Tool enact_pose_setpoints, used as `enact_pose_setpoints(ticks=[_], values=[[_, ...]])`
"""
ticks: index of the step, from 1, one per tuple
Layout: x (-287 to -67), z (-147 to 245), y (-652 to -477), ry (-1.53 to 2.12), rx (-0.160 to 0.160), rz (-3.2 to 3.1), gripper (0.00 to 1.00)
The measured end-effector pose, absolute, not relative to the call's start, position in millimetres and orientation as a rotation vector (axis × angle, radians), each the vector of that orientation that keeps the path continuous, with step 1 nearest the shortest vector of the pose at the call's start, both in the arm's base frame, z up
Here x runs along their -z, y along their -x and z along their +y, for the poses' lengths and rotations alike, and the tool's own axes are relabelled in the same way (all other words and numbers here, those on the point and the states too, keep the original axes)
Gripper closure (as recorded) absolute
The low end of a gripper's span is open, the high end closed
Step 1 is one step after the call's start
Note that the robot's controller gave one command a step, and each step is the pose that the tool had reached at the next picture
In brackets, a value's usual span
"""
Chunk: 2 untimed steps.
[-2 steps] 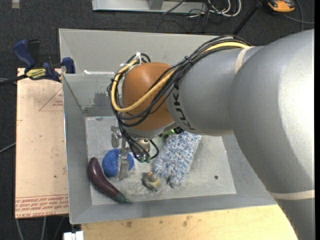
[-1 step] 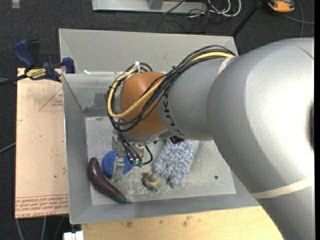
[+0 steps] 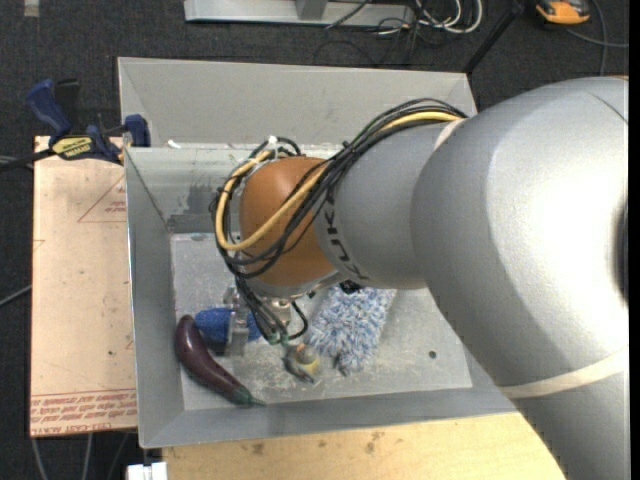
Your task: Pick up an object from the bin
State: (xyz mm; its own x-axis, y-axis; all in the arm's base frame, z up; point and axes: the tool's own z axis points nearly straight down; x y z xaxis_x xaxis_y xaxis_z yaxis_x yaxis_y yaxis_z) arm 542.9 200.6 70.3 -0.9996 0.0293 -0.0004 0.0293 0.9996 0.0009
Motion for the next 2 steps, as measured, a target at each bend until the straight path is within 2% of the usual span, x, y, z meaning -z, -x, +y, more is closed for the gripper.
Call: enact_pose_setpoints(ticks=[2], values=[[-70.9, 200.4, -542.6, -0.047, -0.001, 3.141, 1.00]])
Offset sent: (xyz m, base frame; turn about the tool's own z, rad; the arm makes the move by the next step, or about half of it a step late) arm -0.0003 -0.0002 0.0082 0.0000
